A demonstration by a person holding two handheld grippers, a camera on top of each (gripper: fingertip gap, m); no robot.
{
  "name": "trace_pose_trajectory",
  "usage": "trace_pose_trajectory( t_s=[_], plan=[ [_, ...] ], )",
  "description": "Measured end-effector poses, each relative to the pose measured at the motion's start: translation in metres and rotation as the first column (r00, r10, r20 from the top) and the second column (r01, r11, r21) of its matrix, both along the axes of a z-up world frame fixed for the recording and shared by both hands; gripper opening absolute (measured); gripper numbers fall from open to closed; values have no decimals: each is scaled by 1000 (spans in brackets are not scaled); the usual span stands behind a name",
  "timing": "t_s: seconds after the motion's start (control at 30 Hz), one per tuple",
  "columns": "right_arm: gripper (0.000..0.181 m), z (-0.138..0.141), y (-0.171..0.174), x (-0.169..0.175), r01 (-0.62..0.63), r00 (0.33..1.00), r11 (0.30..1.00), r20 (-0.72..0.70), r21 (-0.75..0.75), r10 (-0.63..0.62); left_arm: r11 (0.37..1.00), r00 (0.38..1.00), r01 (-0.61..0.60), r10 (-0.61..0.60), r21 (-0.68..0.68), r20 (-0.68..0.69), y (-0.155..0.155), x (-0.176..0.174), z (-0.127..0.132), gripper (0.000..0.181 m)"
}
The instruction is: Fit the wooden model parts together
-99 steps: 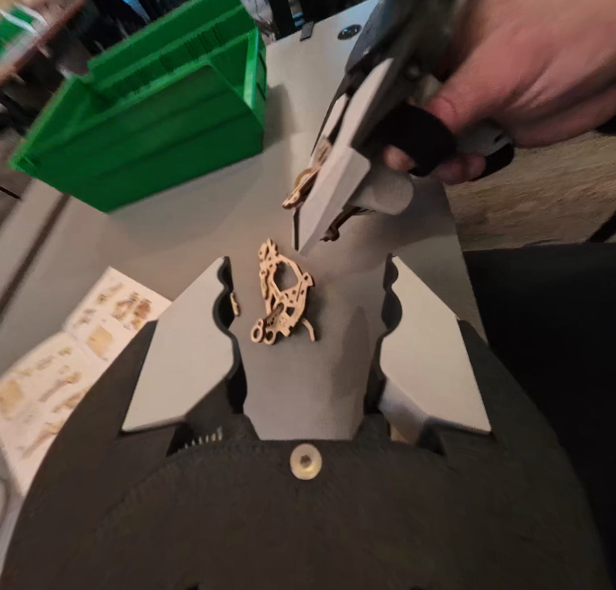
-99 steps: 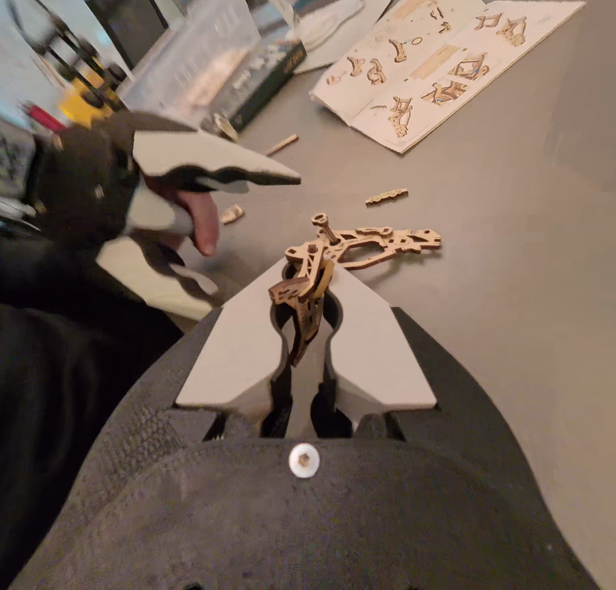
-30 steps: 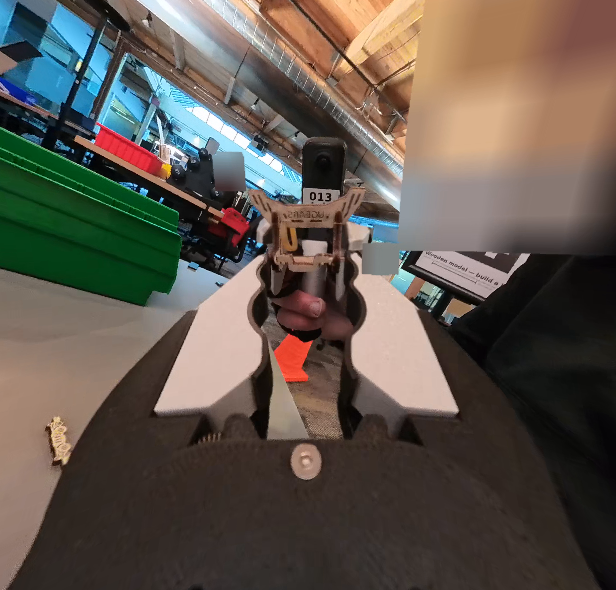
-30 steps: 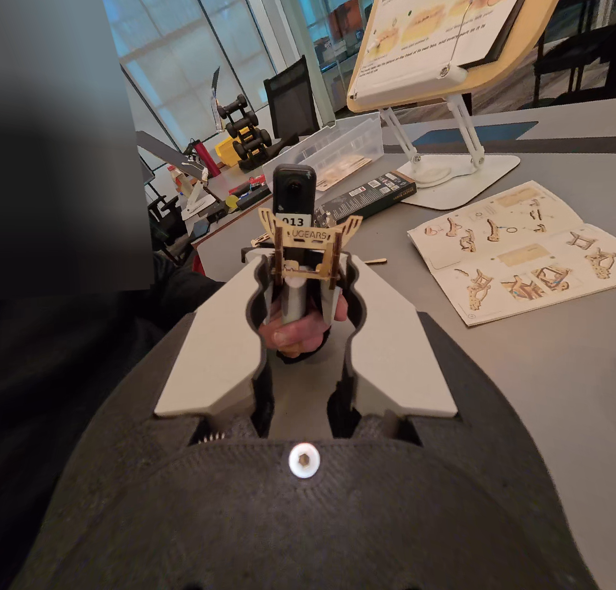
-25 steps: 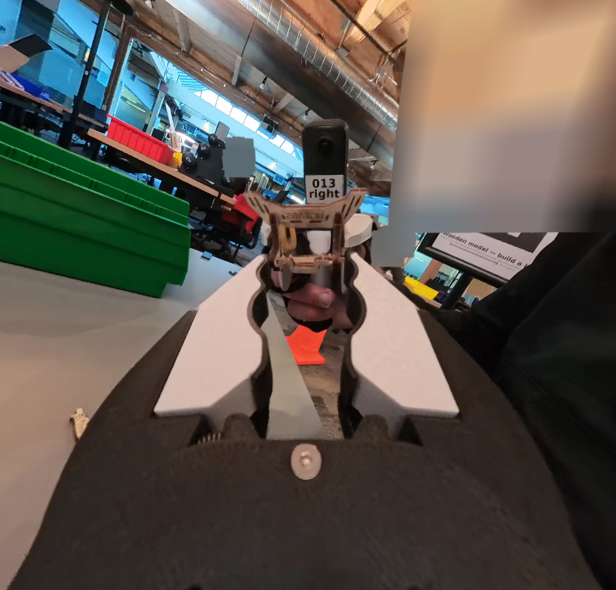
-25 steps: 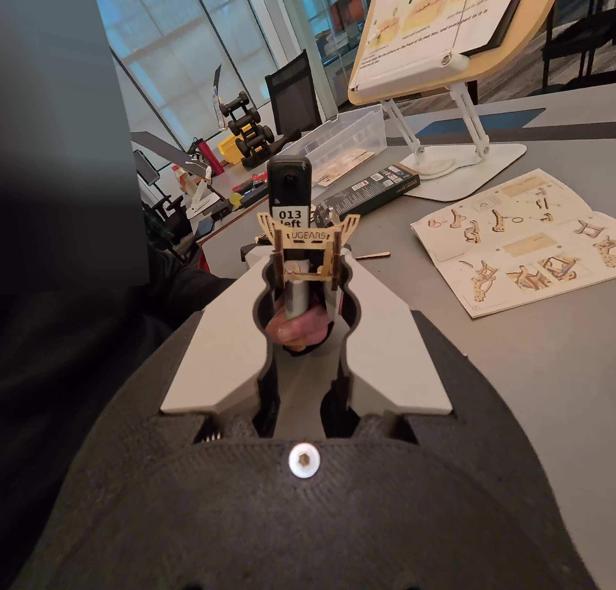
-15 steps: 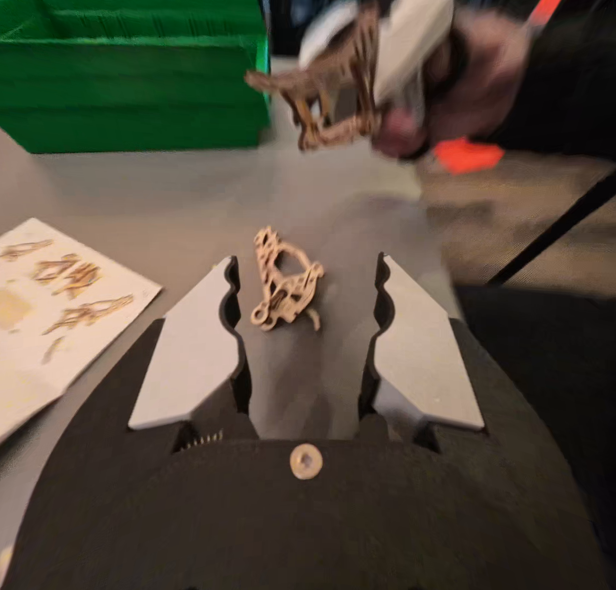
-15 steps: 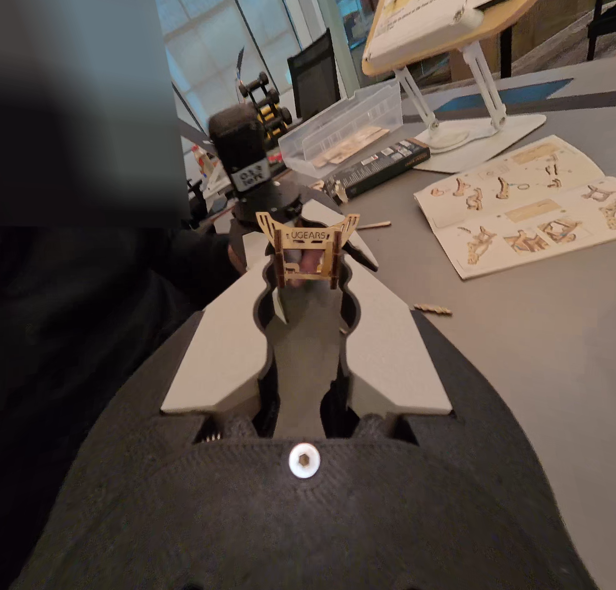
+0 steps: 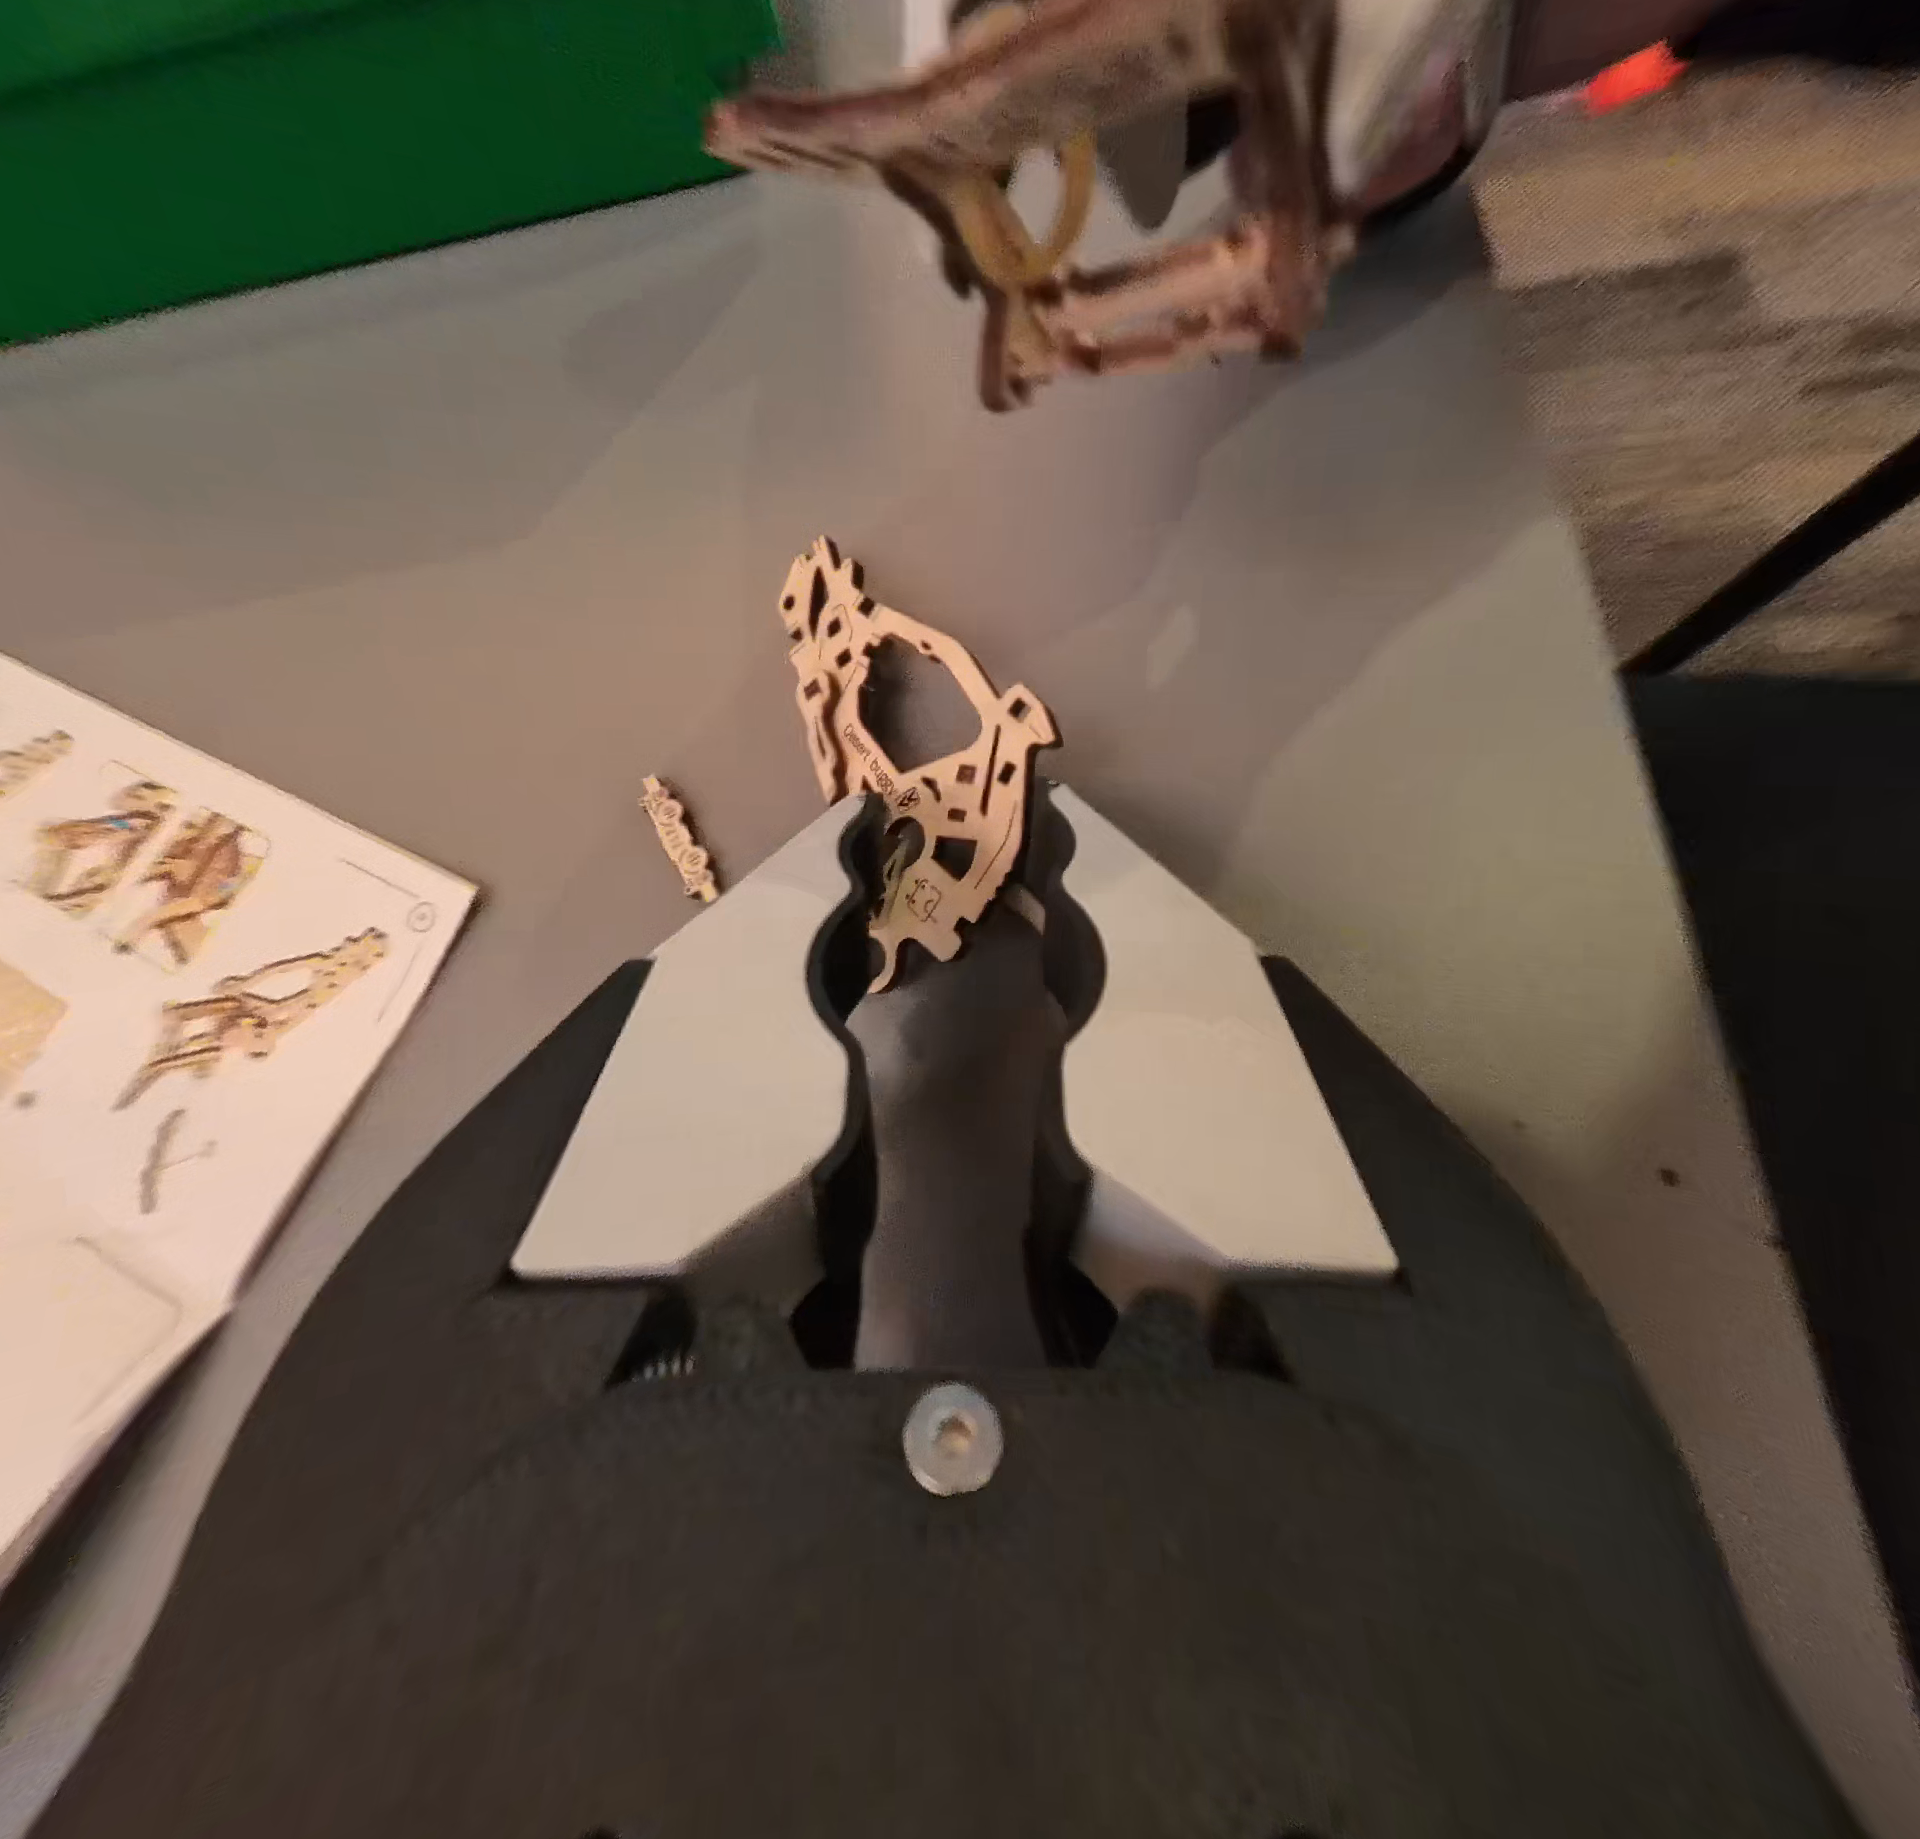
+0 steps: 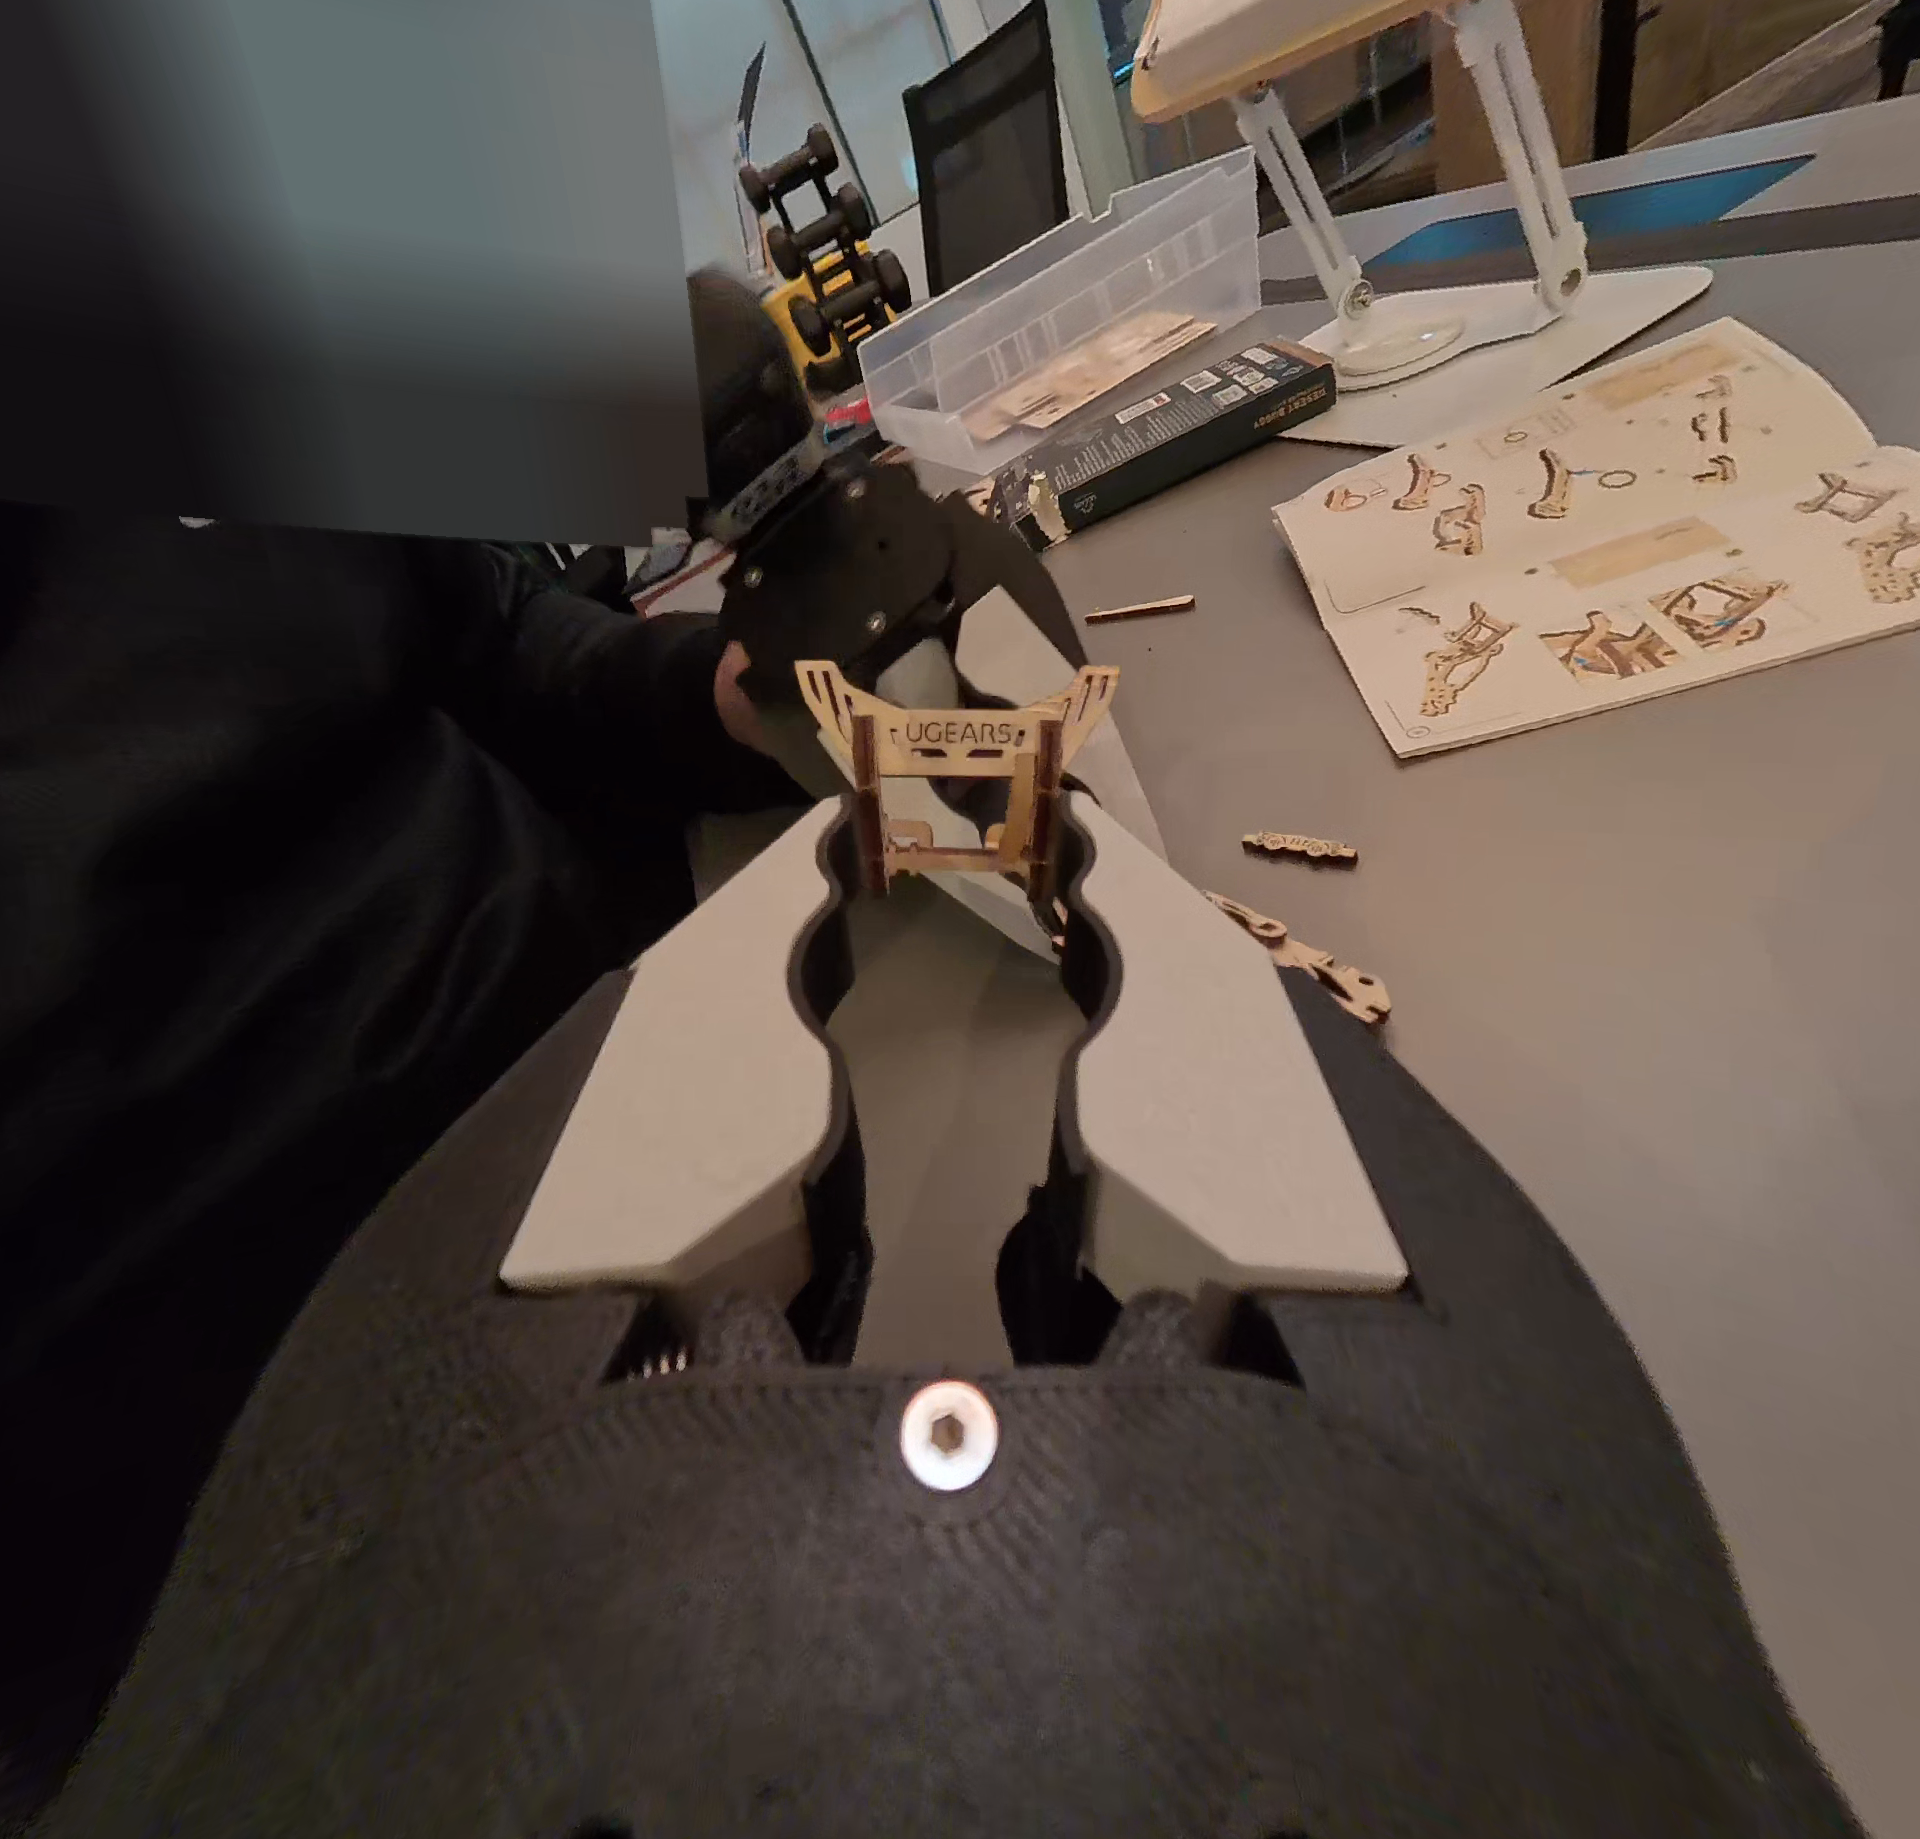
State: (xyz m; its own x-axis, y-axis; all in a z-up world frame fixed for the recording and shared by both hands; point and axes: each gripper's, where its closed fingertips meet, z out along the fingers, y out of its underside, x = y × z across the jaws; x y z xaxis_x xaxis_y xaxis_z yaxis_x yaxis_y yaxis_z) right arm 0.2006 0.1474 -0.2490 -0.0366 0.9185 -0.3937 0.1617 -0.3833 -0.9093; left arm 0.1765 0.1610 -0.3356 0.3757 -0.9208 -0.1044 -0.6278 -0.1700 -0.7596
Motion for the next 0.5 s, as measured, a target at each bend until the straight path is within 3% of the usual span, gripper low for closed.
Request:
trace_pose_trajectory(
  t_s=[0.03,0.1,0.2,0.27,0.5],
  plan=[
    [33,0,-2,-2,-18,1000,1000,-1,17,18,999,999,2,0,-50,49,0,0,4,25],
    [34,0,-6,-8,-57,998,997,-1,59,57,984,983,8,25,-177,181,3,-3,15,25],
    [33,-1,-11,-19,-110,994,979,28,170,106,875,933,121,60,-468,354,-3,-7,23,25],
    [34,-4,-13,-27,-148,989,961,61,232,138,817,904,156,109,-555,414,3,-14,29,25],
    [33,-24,7,-45,-220,971,937,153,273,183,671,918,214,110,-710,381,5,-28,20,26]
  ],
)
